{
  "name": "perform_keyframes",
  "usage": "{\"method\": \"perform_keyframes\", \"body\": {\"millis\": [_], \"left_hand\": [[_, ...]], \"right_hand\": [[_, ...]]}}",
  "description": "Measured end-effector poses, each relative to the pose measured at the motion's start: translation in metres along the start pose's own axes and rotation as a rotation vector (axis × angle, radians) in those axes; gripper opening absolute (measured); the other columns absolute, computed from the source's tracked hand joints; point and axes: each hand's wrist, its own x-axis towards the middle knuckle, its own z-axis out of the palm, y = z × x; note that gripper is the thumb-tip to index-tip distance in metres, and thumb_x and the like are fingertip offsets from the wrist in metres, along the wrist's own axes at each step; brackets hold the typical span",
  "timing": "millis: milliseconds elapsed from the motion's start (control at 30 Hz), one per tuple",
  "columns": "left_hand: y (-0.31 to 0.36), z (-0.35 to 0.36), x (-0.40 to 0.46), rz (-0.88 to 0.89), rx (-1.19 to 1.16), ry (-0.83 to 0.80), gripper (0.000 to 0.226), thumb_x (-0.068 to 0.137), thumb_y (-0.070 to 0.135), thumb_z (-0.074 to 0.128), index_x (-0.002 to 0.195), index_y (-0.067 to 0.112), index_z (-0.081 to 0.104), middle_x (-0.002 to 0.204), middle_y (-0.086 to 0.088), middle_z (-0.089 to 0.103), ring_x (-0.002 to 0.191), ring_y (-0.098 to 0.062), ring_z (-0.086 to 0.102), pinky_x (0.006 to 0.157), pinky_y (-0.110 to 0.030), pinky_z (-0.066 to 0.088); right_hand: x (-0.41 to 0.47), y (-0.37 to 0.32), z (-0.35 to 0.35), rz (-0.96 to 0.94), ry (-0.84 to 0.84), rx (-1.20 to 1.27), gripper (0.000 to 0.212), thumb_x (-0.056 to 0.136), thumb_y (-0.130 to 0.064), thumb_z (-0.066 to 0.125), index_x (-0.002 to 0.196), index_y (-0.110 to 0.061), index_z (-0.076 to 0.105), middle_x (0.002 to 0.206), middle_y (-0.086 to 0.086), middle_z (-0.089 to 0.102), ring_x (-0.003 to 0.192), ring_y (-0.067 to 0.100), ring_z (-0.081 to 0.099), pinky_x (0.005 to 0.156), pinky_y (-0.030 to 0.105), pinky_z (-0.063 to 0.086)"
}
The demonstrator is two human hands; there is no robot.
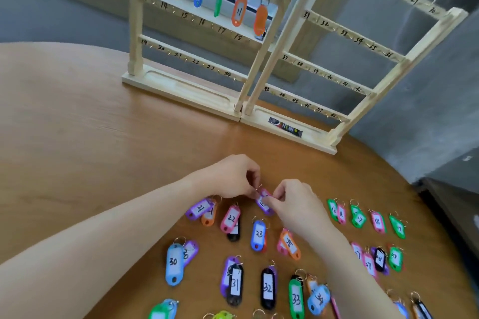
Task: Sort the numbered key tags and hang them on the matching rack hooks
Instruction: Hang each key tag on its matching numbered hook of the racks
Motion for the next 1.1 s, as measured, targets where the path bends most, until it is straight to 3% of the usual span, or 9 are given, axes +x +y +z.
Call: {"method": "perform_keyframes", "body": {"millis": [67,233,333,433,567,633,700,933,1100], "left_hand": [[-0.001,-0.002,0.000,0.007,-0.003,0.007,0.013,0.081,0.023,0.082,0.079,0.022,0.068,0.088,0.009,0.067,0.084,-0.008,0.058,0.072,-0.024,0.046],[-0.005,-0.018,-0.005,-0.003,-0.113,0.077,0.015,0.082,0.026,0.082,0.079,0.023,0.068,0.068,0.012,0.065,0.060,-0.001,0.054,0.061,-0.019,0.044],[-0.010,-0.035,-0.010,-0.019,-0.145,0.165,0.013,0.082,0.027,0.082,0.080,0.023,0.069,0.070,0.007,0.071,0.064,-0.005,0.060,0.065,-0.024,0.049],[-0.026,-0.060,-0.013,-0.017,-0.195,0.317,0.012,0.081,0.026,0.083,0.081,0.020,0.073,0.075,0.000,0.076,0.065,-0.006,0.061,0.068,-0.027,0.051],[-0.050,-0.099,-0.024,0.010,-0.337,0.549,0.011,0.083,0.028,0.082,0.082,0.018,0.077,0.072,0.007,0.074,0.061,0.002,0.057,0.061,-0.015,0.044],[-0.058,-0.113,-0.030,0.031,-0.385,0.622,0.012,0.085,0.031,0.080,0.086,0.019,0.078,0.076,0.007,0.076,0.069,0.001,0.063,0.065,-0.013,0.047],[-0.064,-0.126,-0.035,0.048,-0.397,0.696,0.015,0.086,0.035,0.078,0.089,0.021,0.078,0.080,0.005,0.076,0.076,-0.005,0.065,0.070,-0.020,0.050],[-0.083,-0.185,-0.044,0.101,-0.394,1.014,0.018,0.095,0.028,0.067,0.085,0.019,0.079,0.054,0.017,0.059,0.052,0.002,0.048,0.049,-0.008,0.034],[-0.078,-0.229,-0.024,0.192,-0.371,1.154,0.019,0.099,0.019,0.062,0.086,0.014,0.076,0.058,0.018,0.062,0.053,0.005,0.051,0.056,-0.011,0.037]], "right_hand": [[0.002,0.000,0.003,-0.031,0.009,-0.001,0.023,0.093,-0.044,0.069,0.080,-0.027,0.060,0.082,-0.004,0.064,0.078,0.018,0.062,0.071,0.042,0.057],[0.009,-0.001,-0.004,-0.175,0.044,0.070,0.018,0.096,-0.040,0.064,0.084,-0.027,0.061,0.080,-0.005,0.066,0.081,0.014,0.059,0.064,0.030,0.046],[0.016,-0.010,-0.016,-0.266,-0.015,0.246,0.015,0.098,-0.031,0.064,0.090,-0.020,0.068,0.075,-0.003,0.071,0.063,0.009,0.053,0.056,0.022,0.039],[0.024,-0.022,-0.023,-0.297,-0.116,0.503,0.011,0.102,-0.021,0.060,0.098,-0.014,0.068,0.070,-0.003,0.063,0.061,0.009,0.049,0.055,0.023,0.039],[0.040,-0.048,-0.027,-0.345,-0.164,0.735,0.013,0.103,-0.005,0.050,0.099,-0.009,0.062,0.076,0.002,0.070,0.065,0.015,0.063,0.055,0.024,0.046],[0.047,-0.063,-0.025,-0.347,-0.194,0.819,0.018,0.104,-0.004,0.045,0.096,-0.011,0.060,0.072,0.003,0.066,0.063,0.017,0.063,0.054,0.026,0.046],[0.054,-0.079,-0.021,-0.356,-0.211,0.830,0.020,0.106,-0.008,0.042,0.096,-0.013,0.058,0.066,0.000,0.056,0.058,0.017,0.059,0.053,0.027,0.044],[0.070,-0.145,-0.055,-0.542,-0.146,0.718,0.020,0.108,-0.020,0.046,0.094,-0.011,0.056,0.065,0.000,0.049,0.051,0.017,0.054,0.049,0.026,0.040],[0.090,-0.203,-0.094,-0.657,0.015,0.701,0.020,0.107,-0.016,0.050,0.090,-0.009,0.058,0.063,0.003,0.056,0.049,0.018,0.054,0.046,0.025,0.039]]}}
